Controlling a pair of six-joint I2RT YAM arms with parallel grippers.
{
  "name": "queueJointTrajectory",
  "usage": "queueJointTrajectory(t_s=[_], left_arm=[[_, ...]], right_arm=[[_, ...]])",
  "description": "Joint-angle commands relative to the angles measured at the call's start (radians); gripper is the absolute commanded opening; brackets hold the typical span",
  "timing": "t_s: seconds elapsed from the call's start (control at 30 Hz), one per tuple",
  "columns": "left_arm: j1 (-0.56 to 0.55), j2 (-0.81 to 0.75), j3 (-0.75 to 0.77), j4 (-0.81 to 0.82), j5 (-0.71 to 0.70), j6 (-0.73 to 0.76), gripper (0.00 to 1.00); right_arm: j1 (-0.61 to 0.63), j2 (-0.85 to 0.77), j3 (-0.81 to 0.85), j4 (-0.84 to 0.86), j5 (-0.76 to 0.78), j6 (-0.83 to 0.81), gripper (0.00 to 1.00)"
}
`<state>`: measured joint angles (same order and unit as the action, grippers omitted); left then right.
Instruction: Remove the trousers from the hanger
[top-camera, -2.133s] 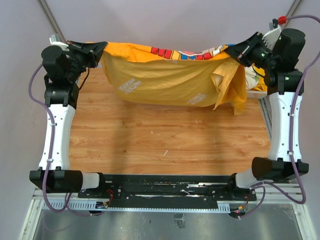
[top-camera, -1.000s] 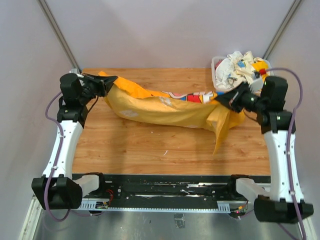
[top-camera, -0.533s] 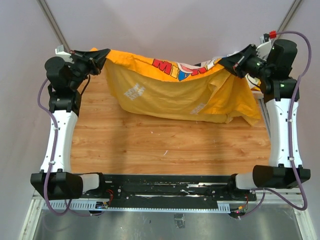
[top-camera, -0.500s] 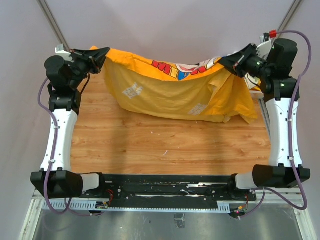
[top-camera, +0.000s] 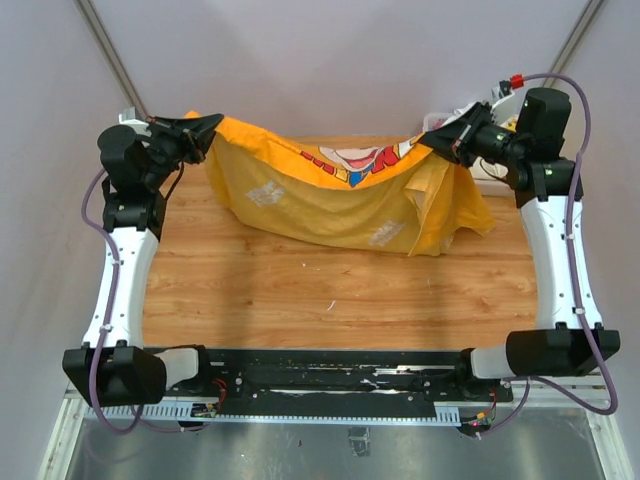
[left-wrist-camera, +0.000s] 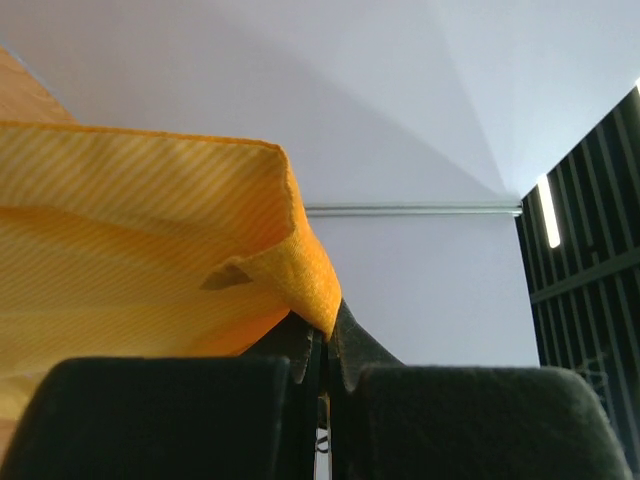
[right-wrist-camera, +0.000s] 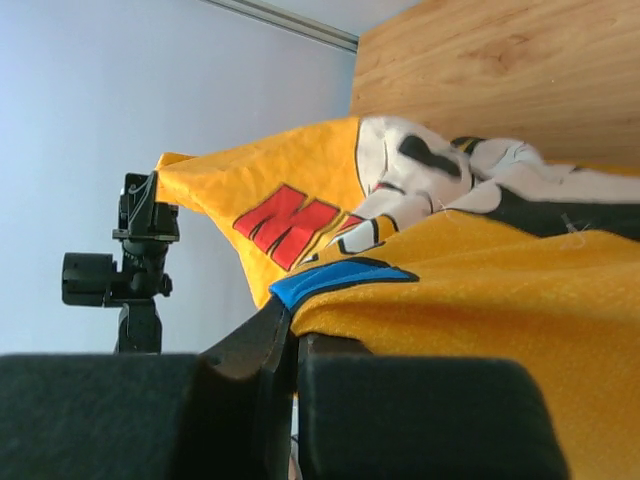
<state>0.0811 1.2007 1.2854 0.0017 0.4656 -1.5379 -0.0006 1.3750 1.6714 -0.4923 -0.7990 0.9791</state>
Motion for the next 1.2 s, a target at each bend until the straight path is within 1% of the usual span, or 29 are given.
queueJointTrajectory(t_s=[0.0,0.13,0.17,0.2,0.23,0.27,0.3,0.37,0.4,0.43,0.47,0.5,0.57,0.6,0.67,0.73,0.77,0.8,0.83,0.9,0.93,0.97,1.03,1.1,1.17], left_arm=[[-0.003,0.037,0.097,0.084,0.002,0.001,0.0],[0.003,0.168,0.405,0.064,0.009,-0.028,0.0],[0.003,0.187,0.474,0.054,0.006,-0.03,0.0],[0.003,0.198,0.52,0.042,0.001,-0.025,0.0],[0.003,0.192,0.54,0.028,-0.012,-0.013,0.0],[0.003,0.179,0.531,0.011,-0.029,0.008,0.0],[0.004,0.165,0.5,0.0,-0.041,0.015,0.0],[0.004,0.144,0.384,0.049,-0.027,-0.012,0.0],[0.0,0.141,0.344,0.087,-0.02,-0.035,0.0],[-0.002,0.144,0.33,0.116,-0.019,-0.051,0.0],[-0.003,0.157,0.347,0.12,-0.009,-0.06,0.0],[-0.003,0.171,0.38,0.118,0.001,-0.07,0.0],[-0.004,0.188,0.456,0.122,0.011,-0.064,0.0],[-0.003,0.186,0.488,0.084,0.002,-0.039,0.0],[0.001,0.157,0.476,0.03,-0.031,0.007,0.0],[0.003,0.122,0.381,0.049,-0.038,0.018,0.0],[0.005,0.117,0.331,0.075,-0.029,-0.005,0.0],[0.008,0.121,0.29,0.131,-0.015,-0.037,0.0],[0.008,0.148,0.271,0.191,-0.007,-0.072,0.0],[0.008,0.21,0.337,0.177,0.014,-0.089,0.0],[0.007,0.261,0.38,0.19,0.019,-0.092,0.0],[0.007,0.295,0.421,0.188,0.019,-0.086,0.0],[0.007,0.356,0.483,0.174,0.024,-0.094,0.01],[0.007,0.397,0.513,0.202,0.026,-0.116,0.0],[0.007,0.448,0.586,0.211,0.026,-0.113,0.01]], right_arm=[[0.018,0.048,0.181,0.05,-0.023,-0.045,0.01],[0.014,0.241,0.6,-0.011,-0.016,-0.007,0.01],[0.014,0.268,0.682,-0.005,-0.021,0.006,0.01],[0.016,0.276,0.717,0.003,-0.02,0.017,0.01],[0.019,0.268,0.704,0.024,-0.02,0.027,0.01],[0.021,0.244,0.635,0.064,-0.027,0.038,0.01],[0.022,0.215,0.511,0.098,-0.029,0.043,0.01],[0.022,0.156,0.32,0.17,-0.024,0.053,0.01],[0.022,0.134,0.253,0.216,-0.028,0.07,0.01],[0.022,0.134,0.224,0.232,-0.028,0.08,0.01],[0.022,0.146,0.238,0.234,-0.037,0.081,0.01],[0.022,0.167,0.286,0.231,-0.057,0.08,0.01],[0.022,0.194,0.411,0.237,-0.088,0.072,0.01],[0.022,0.197,0.467,0.237,-0.092,0.06,0.01],[0.021,0.176,0.504,0.231,-0.087,0.034,0.01],[0.02,0.108,0.397,0.304,-0.076,0.059,0.01],[0.021,0.068,0.3,0.397,-0.083,0.097,0.01],[0.019,0.041,0.225,0.465,-0.081,0.121,0.01],[0.019,0.036,0.19,0.474,-0.058,0.117,0.01],[0.008,0.088,0.221,0.421,-0.025,0.1,0.01],[0.0,0.136,0.254,0.408,-0.023,0.12,0.01],[-0.011,0.177,0.28,0.425,-0.027,0.164,0.01],[-0.02,0.265,0.325,0.536,-0.045,0.238,0.01],[-0.02,0.355,0.463,0.469,-0.034,0.21,0.01],[-0.022,0.466,0.629,0.395,-0.025,0.191,0.01]])
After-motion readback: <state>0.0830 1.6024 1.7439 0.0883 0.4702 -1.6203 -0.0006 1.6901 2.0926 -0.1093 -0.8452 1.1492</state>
